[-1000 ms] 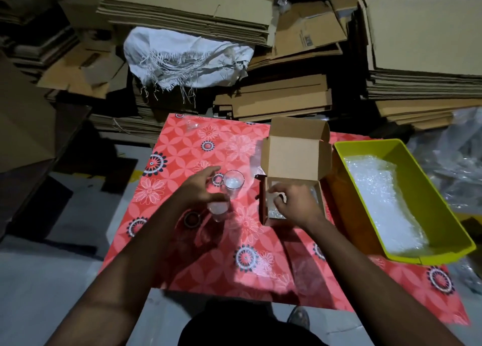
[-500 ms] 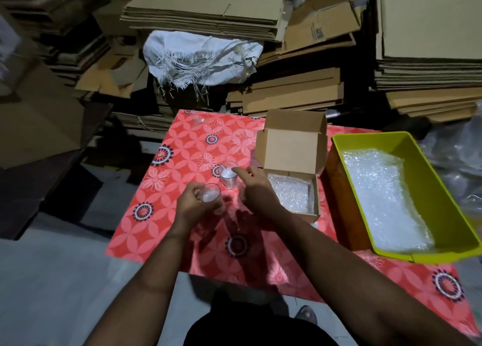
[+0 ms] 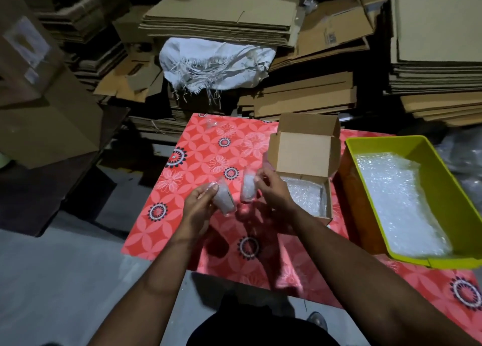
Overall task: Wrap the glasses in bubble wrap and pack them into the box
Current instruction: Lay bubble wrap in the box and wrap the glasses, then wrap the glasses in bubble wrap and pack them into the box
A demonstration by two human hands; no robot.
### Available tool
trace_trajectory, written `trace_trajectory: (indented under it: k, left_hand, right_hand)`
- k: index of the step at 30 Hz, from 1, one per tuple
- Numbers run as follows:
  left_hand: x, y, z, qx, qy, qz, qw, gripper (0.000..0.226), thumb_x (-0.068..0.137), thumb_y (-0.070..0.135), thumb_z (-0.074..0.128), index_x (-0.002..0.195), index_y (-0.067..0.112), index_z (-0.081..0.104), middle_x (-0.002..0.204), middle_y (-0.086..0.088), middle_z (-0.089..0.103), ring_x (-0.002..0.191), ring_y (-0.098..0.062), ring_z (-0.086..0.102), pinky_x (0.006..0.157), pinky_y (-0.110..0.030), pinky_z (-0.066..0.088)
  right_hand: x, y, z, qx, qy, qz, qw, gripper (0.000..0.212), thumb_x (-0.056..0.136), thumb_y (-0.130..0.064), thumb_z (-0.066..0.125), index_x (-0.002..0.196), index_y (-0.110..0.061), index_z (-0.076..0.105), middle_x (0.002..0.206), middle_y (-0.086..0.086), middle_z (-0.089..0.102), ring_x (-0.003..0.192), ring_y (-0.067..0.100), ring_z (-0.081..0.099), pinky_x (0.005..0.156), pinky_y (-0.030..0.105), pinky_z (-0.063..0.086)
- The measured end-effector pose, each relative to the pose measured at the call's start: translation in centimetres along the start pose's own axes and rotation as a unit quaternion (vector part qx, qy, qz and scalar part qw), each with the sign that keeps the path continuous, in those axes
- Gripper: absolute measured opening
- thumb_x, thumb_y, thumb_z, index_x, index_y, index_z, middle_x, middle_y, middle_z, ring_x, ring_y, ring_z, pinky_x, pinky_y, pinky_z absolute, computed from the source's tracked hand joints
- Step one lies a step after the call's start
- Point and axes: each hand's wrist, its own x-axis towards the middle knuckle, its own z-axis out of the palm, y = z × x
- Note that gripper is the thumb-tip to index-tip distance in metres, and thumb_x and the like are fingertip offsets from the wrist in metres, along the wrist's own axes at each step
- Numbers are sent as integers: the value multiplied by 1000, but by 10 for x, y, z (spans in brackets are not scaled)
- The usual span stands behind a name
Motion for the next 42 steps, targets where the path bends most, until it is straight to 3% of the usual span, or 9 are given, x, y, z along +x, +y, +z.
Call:
trace_trajectory:
  k: [3,6,9,14,17,23,35,38,42]
  left_hand:
    - [8,-4,16,17,-28,18,999,30,98,16,61,122,19,44,90,-10,63,70,-21,62,58,-32,54]
    - [17,-8,44,57,-49,34,997,9,100,17,58,105,24,56,90,-8,63,71,-22,59,58,-30,52]
    - [25,-16,75,112,-69,47,990,7,98,16,62,99,21,66,76,0,62,61,-16,55,58,-26,48]
    - [38,-27,120,227,-148,62,961,8,95,13,66,101,9,64,81,4,58,51,1,52,45,-20,45]
    - [51,-37,141,303,-159,95,935,7,87,30,75,88,29,68,86,10,65,70,-9,59,63,-35,50]
    - [57,-62,169,396,-152,115,898,17,85,30,77,88,16,67,74,2,64,66,-17,57,62,-30,47]
    - [44,-74,163,554,-129,175,804,53,79,0,72,129,8,58,121,-16,64,113,-33,58,92,-32,46]
    - [33,-66,145,564,-171,221,777,54,81,8,77,131,11,59,134,-11,57,128,-28,48,100,-26,35]
    - [34,-67,130,584,-194,247,749,67,64,24,92,126,17,66,127,-11,58,118,-27,53,99,-37,50]
  right_hand:
    - [-12,-5,-29,180,20,51,982,12,106,-29,48,97,-21,46,95,5,57,79,19,61,66,41,57]
    - [-19,-9,-64,299,56,112,946,13,108,-21,40,95,-21,42,104,10,56,86,27,66,90,59,55]
    - [-23,-5,-97,323,81,148,931,14,103,-15,50,94,-22,43,98,11,53,80,24,62,82,55,59]
    - [-29,8,-122,58,126,170,976,42,74,0,78,81,-23,44,83,8,51,64,19,55,59,40,56]
    - [-25,5,-132,-133,134,185,964,38,64,-16,82,80,-22,48,82,4,59,70,22,60,69,41,58]
    - [-14,5,-129,-376,56,170,909,56,74,-28,77,118,-12,47,108,16,63,99,36,64,81,36,53]
    - [-25,43,-105,-432,66,114,892,53,80,-24,80,124,-10,54,123,14,59,106,29,66,87,33,51]
    - [-29,47,-121,-459,53,74,884,62,73,-25,83,129,-21,57,125,4,59,108,24,61,89,30,51]
    - [-36,49,-127,-500,35,47,864,69,74,-36,83,135,-28,54,137,-5,58,118,22,48,95,27,45]
